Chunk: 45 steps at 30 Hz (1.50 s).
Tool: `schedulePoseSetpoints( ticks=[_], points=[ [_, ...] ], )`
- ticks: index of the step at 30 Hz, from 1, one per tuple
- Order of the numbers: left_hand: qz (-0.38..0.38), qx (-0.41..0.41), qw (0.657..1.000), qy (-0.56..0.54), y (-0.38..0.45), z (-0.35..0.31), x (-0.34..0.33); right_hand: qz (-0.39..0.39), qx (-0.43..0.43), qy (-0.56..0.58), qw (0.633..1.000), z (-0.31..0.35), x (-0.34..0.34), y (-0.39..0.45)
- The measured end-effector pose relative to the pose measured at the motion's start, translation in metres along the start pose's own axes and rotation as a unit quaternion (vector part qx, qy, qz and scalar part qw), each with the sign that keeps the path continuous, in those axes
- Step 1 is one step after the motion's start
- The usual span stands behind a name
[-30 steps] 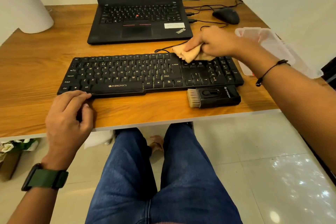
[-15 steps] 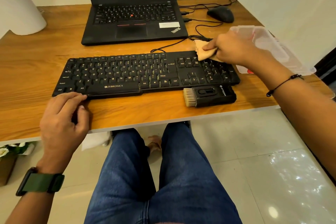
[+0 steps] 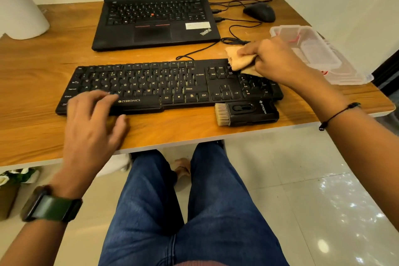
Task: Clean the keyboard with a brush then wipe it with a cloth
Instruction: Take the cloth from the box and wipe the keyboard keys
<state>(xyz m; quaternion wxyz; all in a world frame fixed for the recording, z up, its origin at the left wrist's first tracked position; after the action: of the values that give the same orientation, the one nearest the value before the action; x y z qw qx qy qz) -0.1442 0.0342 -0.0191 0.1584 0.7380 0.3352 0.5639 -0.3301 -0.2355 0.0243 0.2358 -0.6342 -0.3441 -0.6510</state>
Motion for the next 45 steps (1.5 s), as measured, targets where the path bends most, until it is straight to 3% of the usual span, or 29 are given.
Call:
schedulePoseSetpoints(
  ticks=[6, 9, 13, 18, 23, 29, 34, 41, 45],
  points=[
    [0.149, -0.083, 0.985, -0.020, 0.053, -0.056, -0.061, 0.033, 0.002, 0.012, 0.999, 0.005, -0.008, 0.006],
    [0.172, -0.089, 0.980, -0.038, 0.064, -0.076, -0.078, 0.061, 0.010, 0.031, 0.998, 0.006, -0.008, -0.007],
    [0.173, -0.080, 0.980, -0.051, 0.065, -0.083, -0.092, 0.080, 0.000, 0.081, 0.993, -0.003, 0.004, -0.020],
    [0.138, -0.037, 0.987, -0.072, 0.067, -0.084, -0.098, 0.024, -0.035, 0.081, 0.996, -0.011, 0.011, -0.003],
    [0.123, -0.017, 0.989, -0.079, 0.070, -0.087, -0.102, 0.064, -0.010, 0.014, 0.998, -0.001, -0.012, -0.001],
    [0.123, -0.011, 0.989, -0.079, 0.070, -0.085, -0.102, 0.096, 0.002, 0.050, 0.994, -0.004, 0.010, -0.026],
    [0.125, -0.006, 0.989, -0.076, 0.067, -0.086, -0.100, 0.012, -0.037, 0.044, 0.998, -0.010, 0.020, 0.005],
    [0.118, 0.002, 0.990, -0.076, 0.066, -0.085, -0.097, 0.053, -0.002, -0.028, 0.998, -0.003, -0.005, -0.014],
    [0.116, 0.001, 0.990, -0.078, 0.066, -0.087, -0.097, 0.076, 0.009, 0.017, 0.997, -0.008, 0.005, -0.035]
  ],
)
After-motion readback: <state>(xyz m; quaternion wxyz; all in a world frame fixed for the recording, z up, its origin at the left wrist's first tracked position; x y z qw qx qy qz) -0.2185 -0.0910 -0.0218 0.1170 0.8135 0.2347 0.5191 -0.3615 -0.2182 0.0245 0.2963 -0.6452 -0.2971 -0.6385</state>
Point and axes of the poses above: each hand's wrist, its own y-axis towards the middle knuckle, its own x-axis out of the back of the hand, z = x × y, the point moved 6 cm from there along y, towards the middle knuckle, and after that the axes turned 14 degrees about -y, right-handed, at the moved point
